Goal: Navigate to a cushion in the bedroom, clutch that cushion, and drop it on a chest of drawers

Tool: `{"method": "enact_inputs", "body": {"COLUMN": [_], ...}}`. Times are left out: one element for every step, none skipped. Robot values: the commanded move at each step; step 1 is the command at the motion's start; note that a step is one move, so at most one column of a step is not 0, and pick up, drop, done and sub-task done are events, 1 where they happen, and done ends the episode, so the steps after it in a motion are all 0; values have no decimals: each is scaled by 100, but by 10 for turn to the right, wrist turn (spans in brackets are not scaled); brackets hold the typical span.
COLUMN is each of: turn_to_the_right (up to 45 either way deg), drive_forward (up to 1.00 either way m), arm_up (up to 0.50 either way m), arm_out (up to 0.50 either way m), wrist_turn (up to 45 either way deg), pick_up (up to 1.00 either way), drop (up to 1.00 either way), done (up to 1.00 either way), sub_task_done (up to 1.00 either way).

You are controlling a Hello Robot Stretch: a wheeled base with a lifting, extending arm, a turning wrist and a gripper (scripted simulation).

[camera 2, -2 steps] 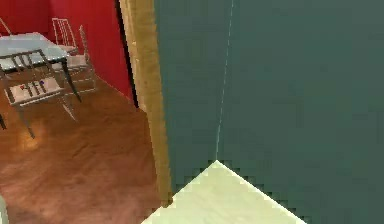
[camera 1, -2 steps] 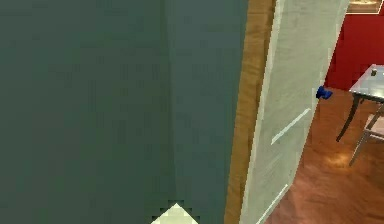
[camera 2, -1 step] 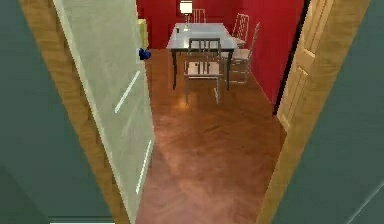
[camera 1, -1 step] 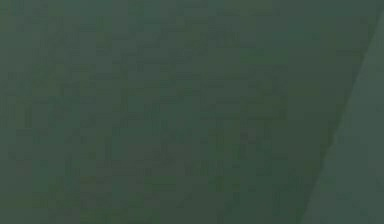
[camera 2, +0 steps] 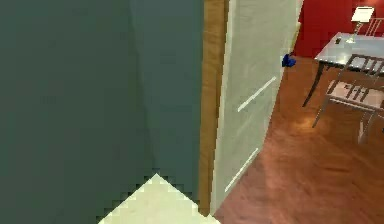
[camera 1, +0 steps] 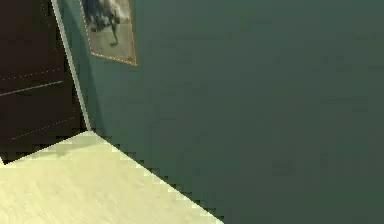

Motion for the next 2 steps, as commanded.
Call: {"method": "enact_inputs", "body": {"turn_to_the_right": [0, -390], "drive_forward": [40, 0], "arm_up": [0, 0], "arm_out": [0, 0], "wrist_turn": [0, 0], "pick_up": [0, 0], "drop": [0, 0], "done": [0, 0], "sub_task_done": [0, 0]}}
